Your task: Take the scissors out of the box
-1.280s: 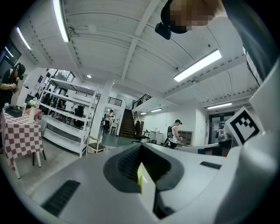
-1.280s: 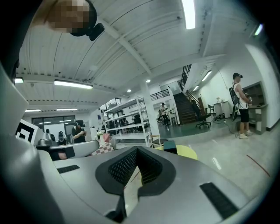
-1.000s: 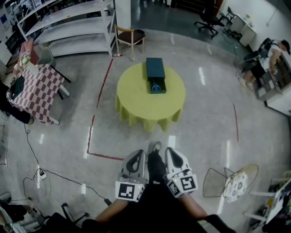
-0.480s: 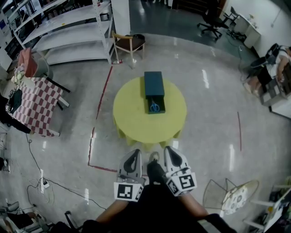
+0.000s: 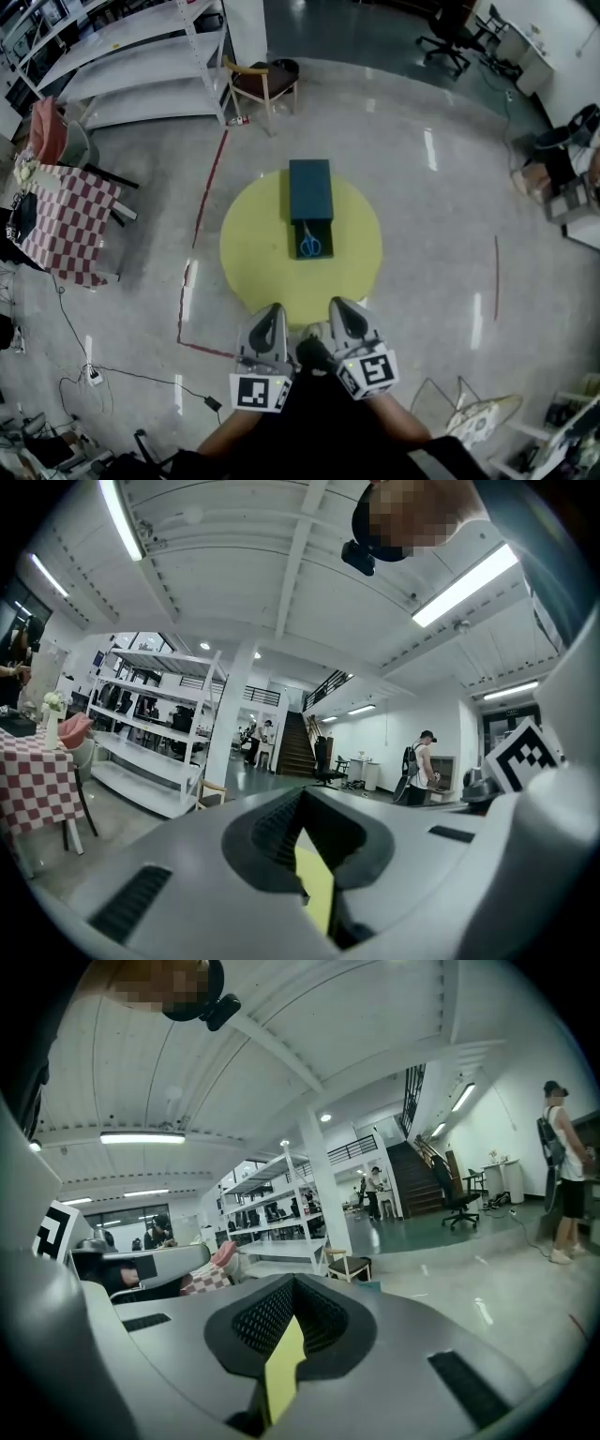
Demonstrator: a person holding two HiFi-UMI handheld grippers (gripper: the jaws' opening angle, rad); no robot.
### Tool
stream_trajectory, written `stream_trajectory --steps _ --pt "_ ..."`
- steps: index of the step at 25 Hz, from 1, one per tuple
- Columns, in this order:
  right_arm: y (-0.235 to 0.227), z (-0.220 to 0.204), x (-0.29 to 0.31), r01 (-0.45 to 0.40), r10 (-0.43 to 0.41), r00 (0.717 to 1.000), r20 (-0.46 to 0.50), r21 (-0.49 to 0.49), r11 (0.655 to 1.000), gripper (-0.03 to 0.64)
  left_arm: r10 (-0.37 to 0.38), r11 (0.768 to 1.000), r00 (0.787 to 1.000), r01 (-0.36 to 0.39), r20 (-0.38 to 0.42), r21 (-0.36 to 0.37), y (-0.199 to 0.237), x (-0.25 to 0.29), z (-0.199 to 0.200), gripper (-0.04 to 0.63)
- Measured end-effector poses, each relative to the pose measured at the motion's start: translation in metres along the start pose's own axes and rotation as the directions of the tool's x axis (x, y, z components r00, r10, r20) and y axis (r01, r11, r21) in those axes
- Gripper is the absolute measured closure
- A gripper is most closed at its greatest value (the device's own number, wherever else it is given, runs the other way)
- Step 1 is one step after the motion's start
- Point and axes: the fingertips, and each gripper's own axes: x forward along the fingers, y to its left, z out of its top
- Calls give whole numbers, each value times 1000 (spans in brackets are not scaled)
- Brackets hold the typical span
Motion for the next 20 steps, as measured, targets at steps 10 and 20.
stream_trajectory --steps 10,20 --pt "-44 -32 77 85 -81 991 -105 31 996 618 -69 998 997 69 -43 7 28 70 -7 595" --pt "-57 -47 135 172 -164 972 -167 38 984 618 -186 982 979 188 -80 17 72 130 4 595"
